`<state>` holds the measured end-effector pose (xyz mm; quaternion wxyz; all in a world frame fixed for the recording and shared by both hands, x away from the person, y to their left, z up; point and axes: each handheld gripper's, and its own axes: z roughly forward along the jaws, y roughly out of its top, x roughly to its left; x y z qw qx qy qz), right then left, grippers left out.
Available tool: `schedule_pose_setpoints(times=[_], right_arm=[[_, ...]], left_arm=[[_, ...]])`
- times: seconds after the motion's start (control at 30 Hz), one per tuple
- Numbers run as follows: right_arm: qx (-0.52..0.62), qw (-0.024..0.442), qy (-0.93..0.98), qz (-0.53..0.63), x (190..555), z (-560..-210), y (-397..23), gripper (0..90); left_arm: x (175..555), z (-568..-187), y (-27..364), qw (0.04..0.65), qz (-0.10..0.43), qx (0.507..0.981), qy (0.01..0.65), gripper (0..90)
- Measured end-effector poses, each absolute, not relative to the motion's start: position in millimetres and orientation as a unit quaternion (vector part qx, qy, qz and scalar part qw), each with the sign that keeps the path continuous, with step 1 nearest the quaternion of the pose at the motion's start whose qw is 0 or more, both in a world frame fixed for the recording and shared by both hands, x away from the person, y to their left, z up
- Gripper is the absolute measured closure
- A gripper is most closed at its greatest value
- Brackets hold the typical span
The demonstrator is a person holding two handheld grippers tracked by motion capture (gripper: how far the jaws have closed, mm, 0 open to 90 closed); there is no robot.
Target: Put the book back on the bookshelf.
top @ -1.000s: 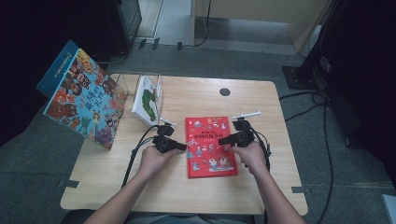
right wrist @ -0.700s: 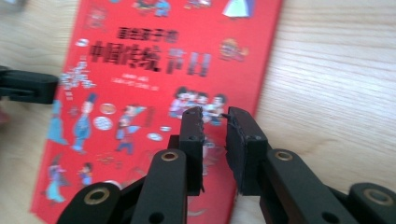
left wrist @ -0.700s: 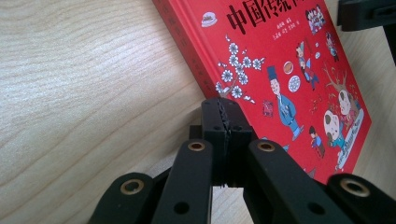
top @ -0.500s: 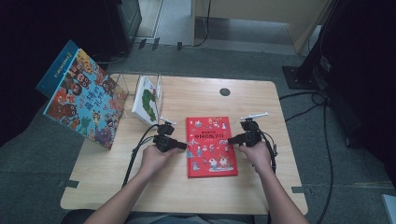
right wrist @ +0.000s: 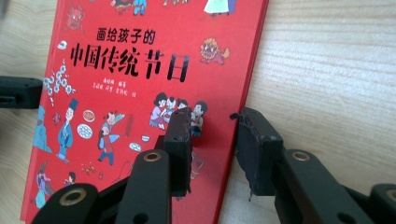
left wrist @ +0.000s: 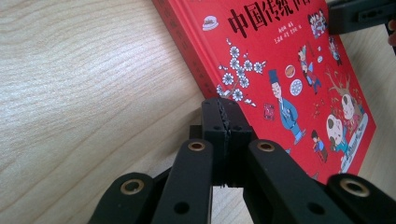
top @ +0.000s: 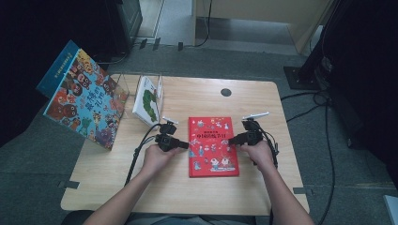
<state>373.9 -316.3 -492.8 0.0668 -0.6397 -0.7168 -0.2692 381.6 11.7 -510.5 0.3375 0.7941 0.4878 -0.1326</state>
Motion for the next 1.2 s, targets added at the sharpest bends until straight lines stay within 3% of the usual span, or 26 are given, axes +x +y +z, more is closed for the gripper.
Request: schedule_pose_setpoints(times=[0.23,0.5,0.67,1.2], right_arm=[[-0.65,0.079,-0.706,-0.27,371,-486,-318,71.2],[-0.634,0.059,-0.717,-0.284,366,-456,-314,73.3],[-0.625,0.071,-0.711,-0.313,362,-437,-312,74.8],[-0.572,0.058,-0.769,-0.28,379,-359,-245,80.9]], left_arm=[[381,-511,13,0.339,-0.13,0.795,0.486,90.0],[380,-511,13,0.342,-0.132,0.791,0.49,90.0],[380,-511,13,0.341,-0.131,0.792,0.489,90.0],[375,-514,8,0.344,-0.155,0.79,0.483,90.0]])
